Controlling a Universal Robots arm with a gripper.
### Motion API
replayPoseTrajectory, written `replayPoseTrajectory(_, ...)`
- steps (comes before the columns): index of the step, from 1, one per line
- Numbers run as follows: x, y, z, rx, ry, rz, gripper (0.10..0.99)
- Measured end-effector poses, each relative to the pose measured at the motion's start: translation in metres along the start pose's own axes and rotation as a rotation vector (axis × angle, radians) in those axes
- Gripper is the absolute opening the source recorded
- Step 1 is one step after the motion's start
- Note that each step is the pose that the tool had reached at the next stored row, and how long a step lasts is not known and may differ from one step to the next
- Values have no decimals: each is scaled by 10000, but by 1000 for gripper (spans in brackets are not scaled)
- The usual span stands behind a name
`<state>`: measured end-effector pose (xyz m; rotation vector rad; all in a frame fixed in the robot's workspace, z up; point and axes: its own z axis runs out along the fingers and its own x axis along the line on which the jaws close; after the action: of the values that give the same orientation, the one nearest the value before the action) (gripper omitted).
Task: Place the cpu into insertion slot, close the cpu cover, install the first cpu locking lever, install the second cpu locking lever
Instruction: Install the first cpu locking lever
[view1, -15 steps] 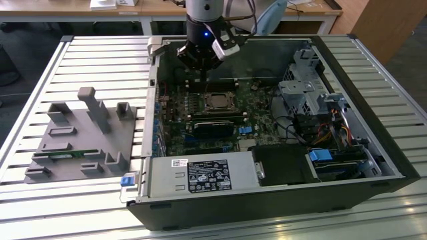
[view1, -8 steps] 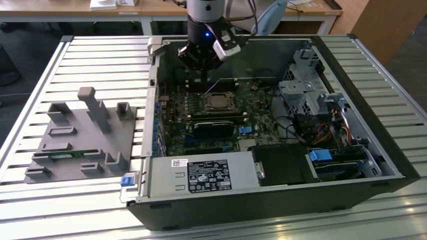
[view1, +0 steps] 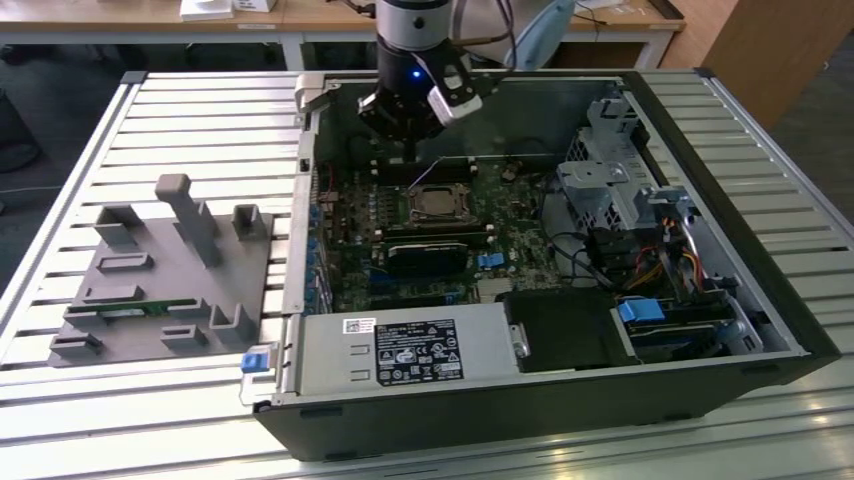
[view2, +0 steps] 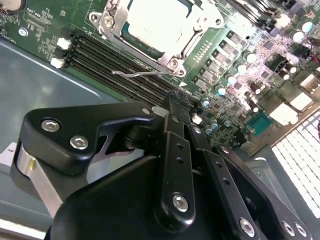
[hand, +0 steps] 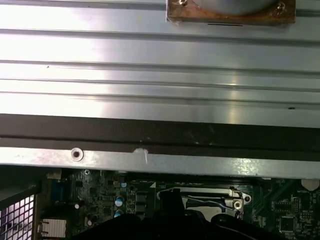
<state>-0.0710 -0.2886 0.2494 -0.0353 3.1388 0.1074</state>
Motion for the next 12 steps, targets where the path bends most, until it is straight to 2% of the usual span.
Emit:
replayPoseTrajectory(7, -85, -5, 47, -2, 9, -133, 106)
replayPoseTrajectory(12, -113, -7, 67, 1, 10, -133, 106)
